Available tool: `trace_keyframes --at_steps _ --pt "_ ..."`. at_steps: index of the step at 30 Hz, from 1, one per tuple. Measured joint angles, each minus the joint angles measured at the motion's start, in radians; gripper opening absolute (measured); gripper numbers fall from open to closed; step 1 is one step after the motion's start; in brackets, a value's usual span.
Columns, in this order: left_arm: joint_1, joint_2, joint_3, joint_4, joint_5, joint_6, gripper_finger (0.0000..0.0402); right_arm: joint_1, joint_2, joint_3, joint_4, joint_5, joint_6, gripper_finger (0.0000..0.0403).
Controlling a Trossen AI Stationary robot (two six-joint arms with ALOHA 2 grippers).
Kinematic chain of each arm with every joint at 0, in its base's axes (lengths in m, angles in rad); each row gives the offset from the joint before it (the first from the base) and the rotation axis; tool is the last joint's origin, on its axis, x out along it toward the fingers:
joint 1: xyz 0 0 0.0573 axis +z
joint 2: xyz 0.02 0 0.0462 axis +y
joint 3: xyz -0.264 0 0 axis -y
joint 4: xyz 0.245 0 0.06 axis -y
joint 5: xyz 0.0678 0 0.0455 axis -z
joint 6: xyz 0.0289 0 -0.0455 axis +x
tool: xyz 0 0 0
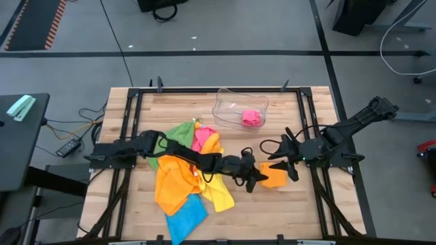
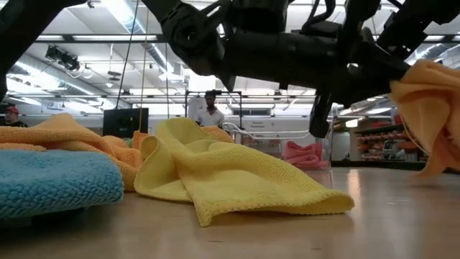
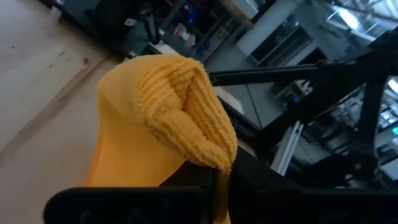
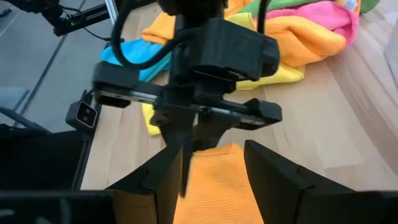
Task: Fold microfiber towels
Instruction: Put the right orange microfiber cloth into the transparent bin
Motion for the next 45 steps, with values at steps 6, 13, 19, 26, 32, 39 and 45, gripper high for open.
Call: trace_keyframes --at_steps 6,13,19,26,32,39,45 --pt "-0.002 0.039 0.000 0.030 -0.015 -0.038 0.0022 0.000 0.000 0.000 0.000 0.002 0.001 0.0182" --pt "0.010 0.034 -0.036 -0.011 -0.117 0.043 0.0029 0.004 0.017 0.000 -0.009 0.003 0.059 0.0182" --pt "0.029 0.027 -0.037 -0.013 -0.074 0.158 0.0021 0.056 0.111 -0.002 -0.018 0.004 0.082 0.0182" --pt "0.022 -0.048 -0.036 -0.218 0.231 0.472 0.0033 0.137 0.224 -0.002 -0.022 0.131 -0.006 0.0182" --pt "0.019 -0.179 -0.036 -0.548 0.234 0.680 0.0025 0.146 0.299 -0.002 0.136 0.142 -0.083 0.0202" --pt "-0.008 -0.273 -0.034 -0.737 0.243 0.821 0.0032 0.069 0.412 -0.002 0.261 0.151 -0.130 0.0274" --pt "-0.018 -0.315 -0.034 -0.830 0.246 0.833 0.0023 -0.006 0.477 -0.002 0.389 -0.025 -0.158 0.0327"
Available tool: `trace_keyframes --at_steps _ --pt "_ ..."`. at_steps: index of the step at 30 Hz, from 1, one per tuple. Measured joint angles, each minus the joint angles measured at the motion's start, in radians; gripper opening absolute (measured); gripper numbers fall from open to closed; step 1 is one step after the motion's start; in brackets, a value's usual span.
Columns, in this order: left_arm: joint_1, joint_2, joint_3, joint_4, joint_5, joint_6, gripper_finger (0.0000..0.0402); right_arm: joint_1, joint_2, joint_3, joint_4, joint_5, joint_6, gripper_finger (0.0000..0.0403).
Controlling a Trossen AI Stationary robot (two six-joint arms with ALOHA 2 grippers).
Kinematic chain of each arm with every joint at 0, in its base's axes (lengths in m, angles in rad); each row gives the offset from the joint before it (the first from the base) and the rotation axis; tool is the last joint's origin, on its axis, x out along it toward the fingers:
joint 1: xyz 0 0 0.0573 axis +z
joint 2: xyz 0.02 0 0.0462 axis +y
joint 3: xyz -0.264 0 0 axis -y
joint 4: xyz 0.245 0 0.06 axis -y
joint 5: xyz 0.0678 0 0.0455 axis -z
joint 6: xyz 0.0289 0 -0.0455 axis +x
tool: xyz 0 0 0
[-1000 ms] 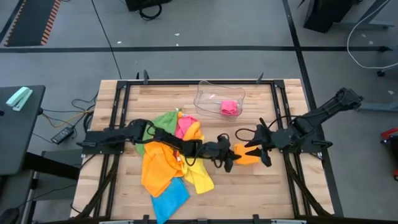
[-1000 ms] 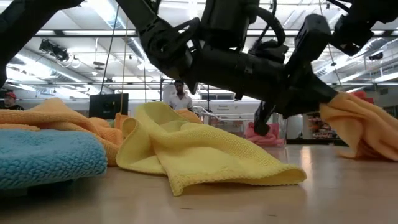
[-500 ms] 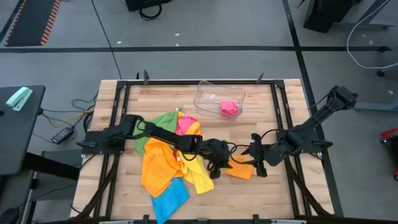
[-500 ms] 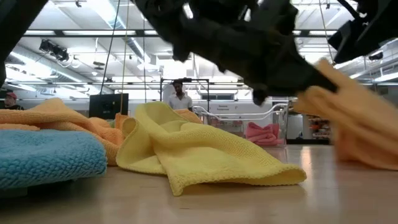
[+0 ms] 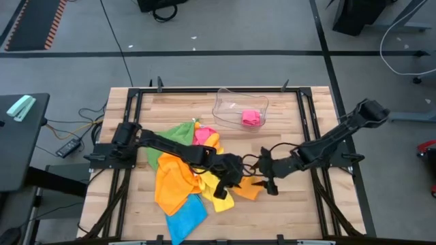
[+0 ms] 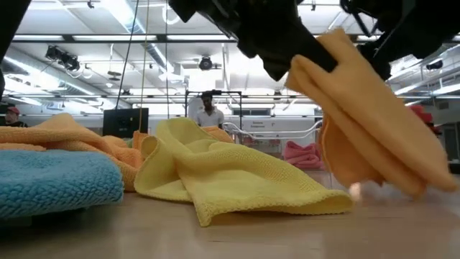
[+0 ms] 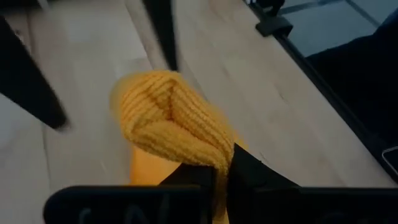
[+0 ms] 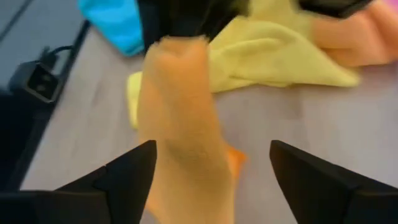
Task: Fold microfiber towels
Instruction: Put the right orange microfiber cloth into the transparent bin
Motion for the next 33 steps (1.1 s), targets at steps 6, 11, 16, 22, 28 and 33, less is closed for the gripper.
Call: trace_keyframes --at_steps 6,11,16,22,28,33 --pt "-0.013 -0.030 0.000 -0.054 -0.001 0.038 0.0034 -0.034 0.111 0.000 0.123 -0.085 -0.061 0.0343" --pt "-0.015 -0.040 0.023 -0.101 0.001 0.044 0.0026 -0.035 0.170 0.001 0.247 -0.154 -0.080 0.0338" --pt "0.000 -0.084 0.028 -0.145 -0.005 0.051 0.0027 -0.029 0.163 0.000 0.178 -0.157 -0.045 0.0319" --pt "0.037 -0.137 0.027 -0.191 -0.043 0.066 0.0035 -0.046 -0.032 0.000 -0.111 -0.126 -0.007 0.0313" --pt "0.108 -0.170 0.028 -0.212 -0.234 0.071 0.0021 -0.036 -0.223 0.000 -0.353 0.103 0.079 0.0313" --pt "0.199 -0.175 0.060 -0.246 -0.393 0.121 0.0032 -0.023 -0.271 0.000 -0.442 0.258 0.058 0.0313"
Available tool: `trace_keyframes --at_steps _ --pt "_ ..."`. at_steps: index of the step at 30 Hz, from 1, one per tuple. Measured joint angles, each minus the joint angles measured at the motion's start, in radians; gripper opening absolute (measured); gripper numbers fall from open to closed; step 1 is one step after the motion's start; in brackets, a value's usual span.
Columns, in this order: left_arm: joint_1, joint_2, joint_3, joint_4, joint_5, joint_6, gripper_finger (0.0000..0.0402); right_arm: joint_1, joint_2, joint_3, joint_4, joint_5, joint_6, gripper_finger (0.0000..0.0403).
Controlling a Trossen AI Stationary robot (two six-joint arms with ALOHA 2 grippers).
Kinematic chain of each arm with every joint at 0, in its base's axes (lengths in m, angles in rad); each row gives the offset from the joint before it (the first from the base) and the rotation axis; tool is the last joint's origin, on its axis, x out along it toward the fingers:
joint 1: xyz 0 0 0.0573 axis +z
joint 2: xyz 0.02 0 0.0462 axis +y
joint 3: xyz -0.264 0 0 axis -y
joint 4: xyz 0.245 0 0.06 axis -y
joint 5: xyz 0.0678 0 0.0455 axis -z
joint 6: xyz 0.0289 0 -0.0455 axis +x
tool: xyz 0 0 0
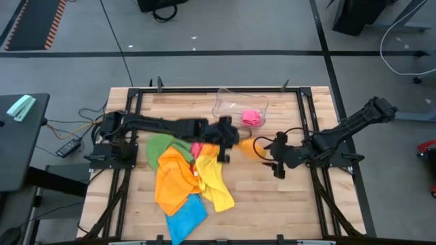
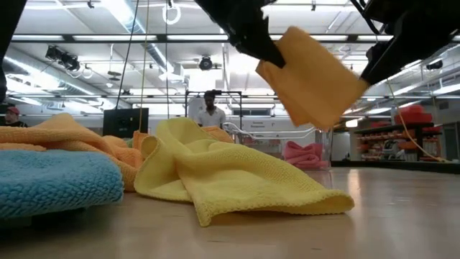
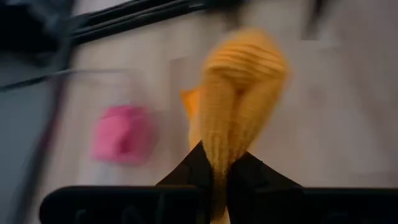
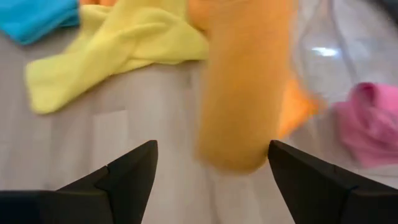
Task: Fold microfiber towels
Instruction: Put the right orange microfiber cloth into the transparent bin
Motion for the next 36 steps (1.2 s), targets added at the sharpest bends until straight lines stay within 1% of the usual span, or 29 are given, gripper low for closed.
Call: trace_keyframes --at_steps 5,8,12,13,16,18,20,23,27,30,33,36 --pt "0.112 0.002 0.073 -0.020 -0.012 0.057 0.0021 0.000 0.003 0.000 -0.039 0.074 -0.007 0.0313" --pt "0.184 0.003 0.119 -0.053 -0.009 0.088 0.0019 0.000 0.009 0.000 -0.038 0.082 -0.005 0.0313" --pt "0.269 0.004 0.153 -0.064 -0.013 0.130 0.0029 0.000 0.010 0.000 -0.035 0.082 0.021 0.0313" --pt "0.287 0.005 0.157 -0.058 -0.021 0.148 0.0029 0.000 0.010 0.000 -0.035 0.086 0.027 0.0313" --pt "0.329 0.023 0.158 -0.032 -0.101 0.217 0.0021 0.000 0.010 0.000 -0.038 0.106 0.053 0.0312" --pt "0.355 0.045 0.157 -0.018 -0.131 0.253 0.0018 0.000 0.010 0.000 -0.038 0.119 0.075 0.0312" --pt "0.383 0.072 0.172 -0.015 -0.133 0.262 0.0018 0.001 0.010 0.000 -0.039 0.128 0.086 0.0312" --pt "0.418 0.127 0.229 -0.012 -0.143 0.265 0.0024 0.001 0.010 0.000 -0.032 0.131 0.100 0.0312" --pt "0.443 0.205 0.337 -0.027 -0.183 0.296 0.0024 0.001 0.010 0.000 -0.026 0.131 0.116 0.0312" --pt "0.429 0.239 0.399 -0.096 -0.216 0.337 0.0020 0.001 0.010 0.000 -0.026 0.131 0.129 0.0312" --pt "0.398 0.247 0.405 -0.179 -0.213 0.354 0.0024 0.001 0.010 0.000 -0.026 0.131 0.135 0.0312" --pt "0.367 0.247 0.366 -0.245 -0.212 0.355 0.0033 0.005 0.010 0.000 -0.026 0.130 0.135 0.0312"
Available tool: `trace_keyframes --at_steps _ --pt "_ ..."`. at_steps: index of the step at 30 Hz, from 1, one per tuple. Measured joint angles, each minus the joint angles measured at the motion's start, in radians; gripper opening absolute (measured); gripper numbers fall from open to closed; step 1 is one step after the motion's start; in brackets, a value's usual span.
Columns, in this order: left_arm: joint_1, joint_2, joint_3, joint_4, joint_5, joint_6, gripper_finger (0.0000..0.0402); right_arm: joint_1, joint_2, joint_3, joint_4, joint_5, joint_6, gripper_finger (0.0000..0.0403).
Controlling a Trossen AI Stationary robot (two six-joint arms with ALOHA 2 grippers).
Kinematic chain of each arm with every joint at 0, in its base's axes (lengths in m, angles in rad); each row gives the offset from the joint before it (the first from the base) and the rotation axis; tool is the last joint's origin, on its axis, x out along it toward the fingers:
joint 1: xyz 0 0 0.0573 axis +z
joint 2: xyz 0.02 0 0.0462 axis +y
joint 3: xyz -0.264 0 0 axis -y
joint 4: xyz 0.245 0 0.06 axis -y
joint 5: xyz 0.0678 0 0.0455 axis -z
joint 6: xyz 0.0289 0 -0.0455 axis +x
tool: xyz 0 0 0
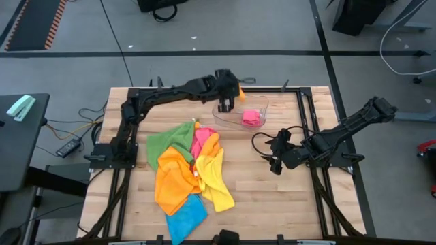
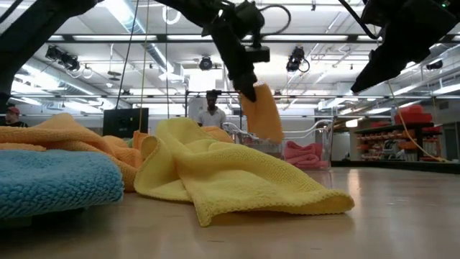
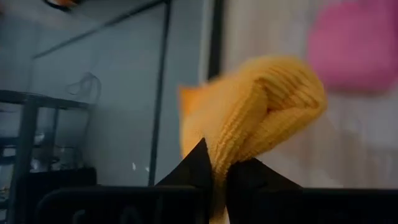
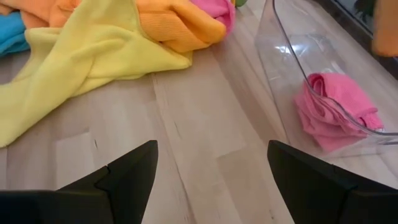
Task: Fold microfiber towels
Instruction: Put the right orange microfiber cloth into the transparent bin
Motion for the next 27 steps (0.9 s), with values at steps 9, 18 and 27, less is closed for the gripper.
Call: trace_keyframes --at_steps 9,18,27 --pt "-0.039 0.015 -0.116 -0.047 -0.013 -0.015 0.0021 0.044 0.000 0.000 0.005 0.000 0.013 0.0312" --pt "-0.063 0.079 -0.120 -0.025 -0.005 -0.032 0.0038 0.086 0.000 0.000 0.033 0.038 0.019 0.0312" --pt "-0.083 0.096 -0.118 -0.031 0.118 -0.012 0.0028 0.094 0.000 0.000 0.041 0.038 0.021 0.0312"
